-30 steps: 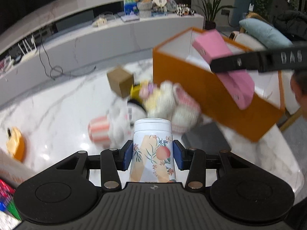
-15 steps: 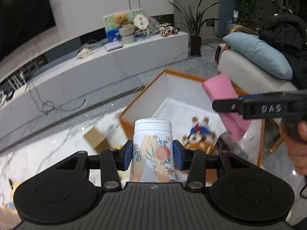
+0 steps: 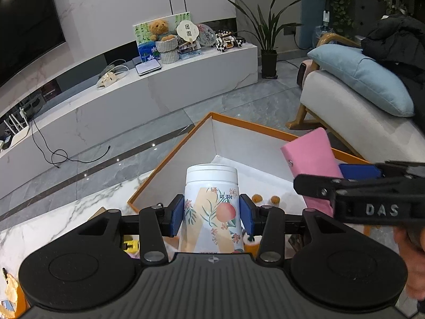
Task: Organize objects
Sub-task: 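Carry the pink notebook and white jar into the orange box and open both grippers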
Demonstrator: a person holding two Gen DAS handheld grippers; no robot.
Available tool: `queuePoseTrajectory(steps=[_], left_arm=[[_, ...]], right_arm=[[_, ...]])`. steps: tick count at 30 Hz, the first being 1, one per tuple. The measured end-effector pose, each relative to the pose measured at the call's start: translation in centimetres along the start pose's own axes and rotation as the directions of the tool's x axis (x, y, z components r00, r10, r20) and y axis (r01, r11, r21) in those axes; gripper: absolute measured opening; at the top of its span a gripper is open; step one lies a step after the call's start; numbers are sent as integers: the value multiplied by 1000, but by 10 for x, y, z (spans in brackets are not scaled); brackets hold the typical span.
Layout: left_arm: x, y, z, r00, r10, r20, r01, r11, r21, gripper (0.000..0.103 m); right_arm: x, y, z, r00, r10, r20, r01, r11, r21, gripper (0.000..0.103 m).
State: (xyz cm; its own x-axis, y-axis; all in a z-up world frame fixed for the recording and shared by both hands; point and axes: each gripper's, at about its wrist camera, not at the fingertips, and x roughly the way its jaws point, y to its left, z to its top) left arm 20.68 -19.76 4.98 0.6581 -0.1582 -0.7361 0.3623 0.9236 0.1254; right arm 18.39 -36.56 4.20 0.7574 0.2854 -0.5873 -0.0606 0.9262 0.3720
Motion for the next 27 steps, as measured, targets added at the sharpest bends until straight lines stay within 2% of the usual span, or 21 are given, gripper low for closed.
queuePoseTrajectory(steps=[8, 13, 17, 27], left_arm=[[31, -4, 18, 999, 46, 3, -46, 999, -23, 51], [51, -8, 29, 998, 58, -4, -58, 998, -15, 51], [69, -10, 32, 997, 67, -42, -67, 998, -6, 51], [103, -1, 27, 988, 67, -142, -75, 996, -52, 51]], right_arm=[[19, -14, 5, 999, -44, 11, 42, 990, 134, 81], [34, -15, 8, 997, -76, 6, 74, 984, 163, 81], [45, -16, 9, 993, -116, -19, 117, 977, 180, 81], [63, -16, 9, 983, -157, -93, 172, 966, 191, 81]])
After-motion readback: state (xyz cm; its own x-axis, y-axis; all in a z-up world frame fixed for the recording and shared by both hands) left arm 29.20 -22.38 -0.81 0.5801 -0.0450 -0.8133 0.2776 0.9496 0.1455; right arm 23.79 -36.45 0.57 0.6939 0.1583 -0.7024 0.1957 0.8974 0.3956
